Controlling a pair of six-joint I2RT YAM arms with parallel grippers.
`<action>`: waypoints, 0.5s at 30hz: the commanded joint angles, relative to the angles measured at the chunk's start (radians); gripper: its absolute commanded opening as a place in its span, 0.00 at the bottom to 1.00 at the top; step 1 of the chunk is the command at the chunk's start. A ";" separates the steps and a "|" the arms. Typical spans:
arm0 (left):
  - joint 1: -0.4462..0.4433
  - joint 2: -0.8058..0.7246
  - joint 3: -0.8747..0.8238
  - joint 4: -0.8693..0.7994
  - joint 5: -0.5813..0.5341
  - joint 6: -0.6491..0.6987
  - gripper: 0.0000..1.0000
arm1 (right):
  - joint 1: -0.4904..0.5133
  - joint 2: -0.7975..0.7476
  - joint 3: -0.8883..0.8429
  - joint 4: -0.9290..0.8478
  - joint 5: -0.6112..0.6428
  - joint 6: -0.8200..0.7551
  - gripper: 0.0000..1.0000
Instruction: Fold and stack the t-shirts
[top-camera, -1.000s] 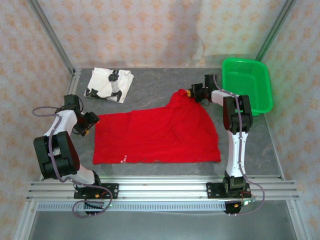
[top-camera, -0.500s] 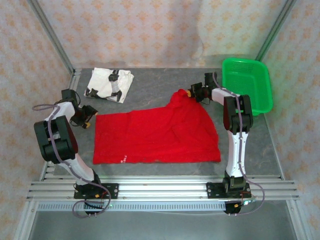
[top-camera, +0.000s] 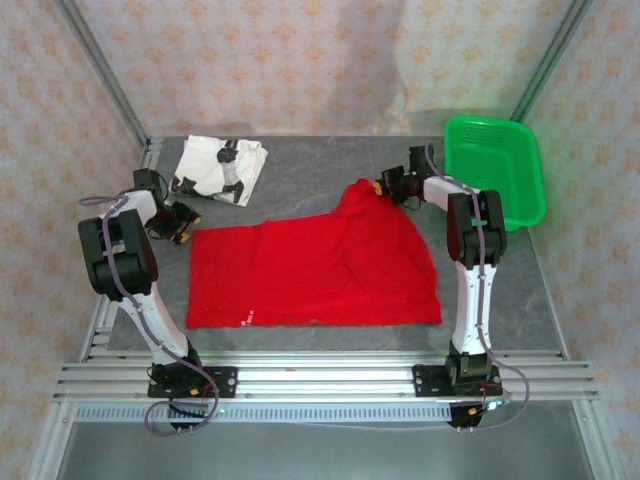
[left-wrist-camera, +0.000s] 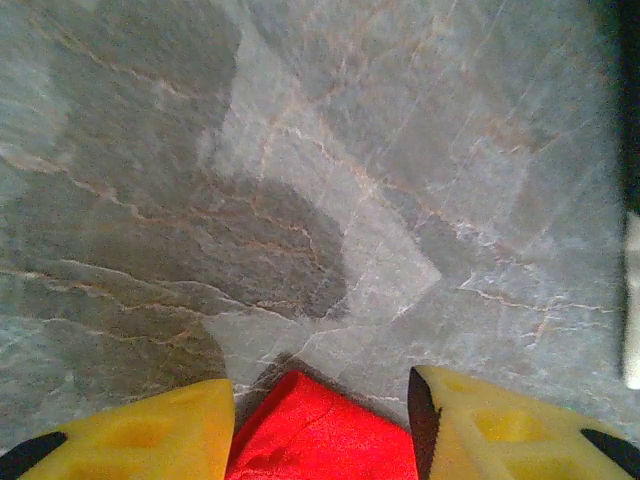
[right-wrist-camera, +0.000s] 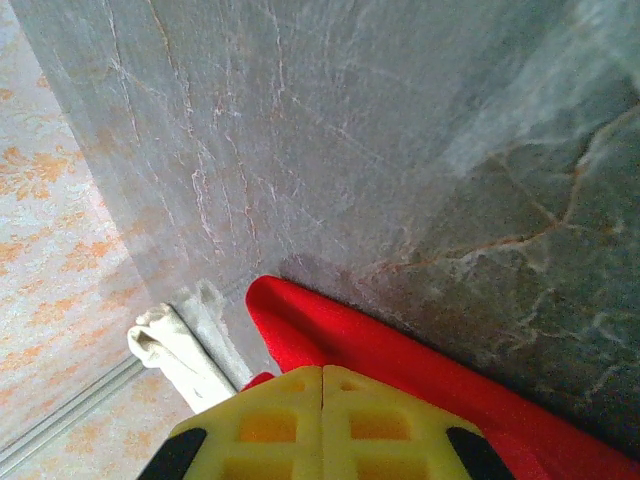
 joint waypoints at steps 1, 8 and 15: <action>-0.022 0.028 0.022 -0.072 -0.034 0.028 0.49 | -0.002 -0.050 0.002 -0.001 -0.005 -0.015 0.00; -0.037 0.066 0.038 -0.140 -0.096 0.080 0.41 | -0.001 -0.048 0.011 -0.011 -0.002 -0.019 0.00; -0.042 0.058 0.028 -0.145 -0.076 0.099 0.21 | -0.001 -0.047 0.021 -0.021 0.004 -0.016 0.00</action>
